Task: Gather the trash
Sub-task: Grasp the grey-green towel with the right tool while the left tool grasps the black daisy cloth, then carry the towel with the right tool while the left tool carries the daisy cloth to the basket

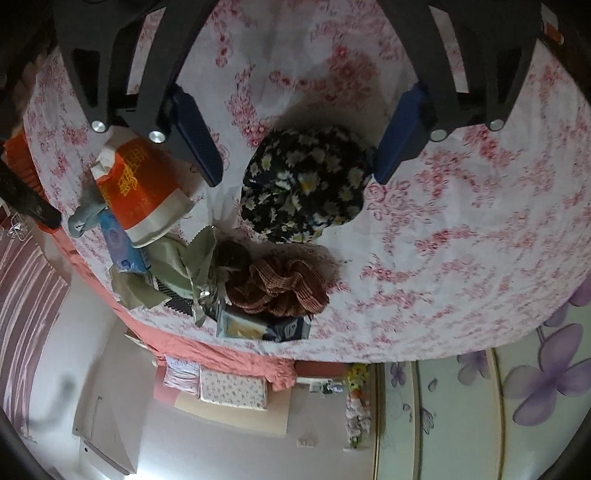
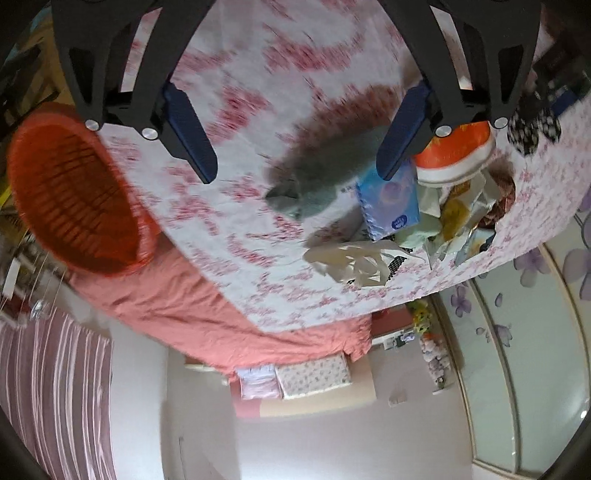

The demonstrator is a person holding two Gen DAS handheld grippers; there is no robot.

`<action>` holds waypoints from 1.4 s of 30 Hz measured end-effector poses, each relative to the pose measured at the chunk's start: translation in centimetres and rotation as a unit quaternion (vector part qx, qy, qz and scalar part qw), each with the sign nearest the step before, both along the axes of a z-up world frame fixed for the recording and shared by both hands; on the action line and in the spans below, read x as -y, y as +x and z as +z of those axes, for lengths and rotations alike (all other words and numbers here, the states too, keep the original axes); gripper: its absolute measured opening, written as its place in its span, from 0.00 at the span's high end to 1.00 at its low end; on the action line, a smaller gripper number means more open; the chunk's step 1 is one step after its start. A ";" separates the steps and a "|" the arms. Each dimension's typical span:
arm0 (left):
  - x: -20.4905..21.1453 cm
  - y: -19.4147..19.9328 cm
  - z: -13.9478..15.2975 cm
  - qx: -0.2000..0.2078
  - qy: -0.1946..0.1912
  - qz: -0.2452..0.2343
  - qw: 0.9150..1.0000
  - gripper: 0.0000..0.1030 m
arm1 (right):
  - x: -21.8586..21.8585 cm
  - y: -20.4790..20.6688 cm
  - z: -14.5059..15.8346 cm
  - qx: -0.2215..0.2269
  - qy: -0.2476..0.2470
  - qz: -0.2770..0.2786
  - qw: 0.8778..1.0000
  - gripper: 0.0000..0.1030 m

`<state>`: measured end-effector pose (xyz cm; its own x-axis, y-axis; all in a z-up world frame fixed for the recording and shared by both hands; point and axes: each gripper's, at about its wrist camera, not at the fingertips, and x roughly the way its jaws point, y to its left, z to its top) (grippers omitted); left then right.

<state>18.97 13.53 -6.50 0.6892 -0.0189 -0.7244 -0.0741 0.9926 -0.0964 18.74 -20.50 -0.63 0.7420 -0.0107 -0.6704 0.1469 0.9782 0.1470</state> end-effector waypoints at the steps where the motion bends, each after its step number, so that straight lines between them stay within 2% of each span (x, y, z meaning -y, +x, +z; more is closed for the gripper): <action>1: 0.0 0.3 -0.2 -0.003 0.000 -0.001 1.000 0.24 | -0.1 0.5 -0.2 -0.005 0.007 0.000 1.000 0.18; 4: -0.1 1.0 -0.8 -0.015 -0.002 -0.002 1.000 0.28 | -0.4 2.1 -1.3 -0.028 0.012 0.002 1.000 0.24; 6: -0.2 1.4 -1.2 -0.023 -0.006 -0.002 1.000 0.32 | -0.7 2.9 -2.1 -0.044 0.012 0.003 0.999 0.32; 9: -0.3 1.6 -1.5 -0.026 -0.006 -0.001 1.000 0.35 | -0.6 3.3 -3.2 -0.072 0.039 0.013 0.997 0.43; 10: -0.2 1.7 -1.5 -0.026 -0.006 -0.002 1.000 0.36 | -0.5 3.2 -3.3 -0.073 0.047 0.015 0.996 0.44; 12: -0.2 1.8 -1.5 -0.027 -0.007 -0.001 1.000 0.40 | -0.6 2.8 -3.3 -0.071 0.051 0.022 0.996 0.58; 13: -0.2 1.7 -1.4 -0.027 -0.009 0.001 1.000 0.44 | -0.6 2.7 -3.2 -0.072 0.055 0.028 0.995 0.63; 15: -0.3 1.7 -1.4 -0.026 -0.013 0.002 1.000 0.53 | -0.7 2.4 -3.1 -0.073 0.056 0.033 0.995 0.80; 17: -0.3 1.7 -1.3 -0.025 -0.022 -0.001 0.999 0.69 | -0.5 2.1 -3.1 -0.072 0.059 0.035 0.995 0.89; 18: -0.5 1.7 -1.3 -0.024 -0.030 -0.004 0.999 0.72 | -0.3 2.1 -3.1 -0.072 0.060 0.034 0.995 0.92; 21: -0.6 1.6 -0.9 -0.018 -0.043 -0.009 0.999 0.78 | 0.1 1.7 -2.6 -0.065 0.062 0.033 0.995 0.93; 32: 1.4 0.2 3.4 0.029 -0.042 -0.026 0.998 0.78 | 2.5 -0.2 1.8 -0.004 0.052 0.023 0.998 0.93; 37: 3.8 -0.1 6.0 0.054 -0.047 -0.046 0.996 0.78 | 4.4 -1.7 3.4 0.024 0.042 0.012 0.999 0.93; 42: 8.0 -0.1 8.3 0.075 -0.061 -0.087 0.991 0.78 | 7.0 -3.2 5.2 0.059 0.028 -0.010 0.998 0.93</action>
<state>18.88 5.49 1.76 0.7672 -0.2287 -0.5993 0.1216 0.9692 -0.2142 15.50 -27.47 4.55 0.8159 0.0088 -0.5781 0.1446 0.9650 0.2188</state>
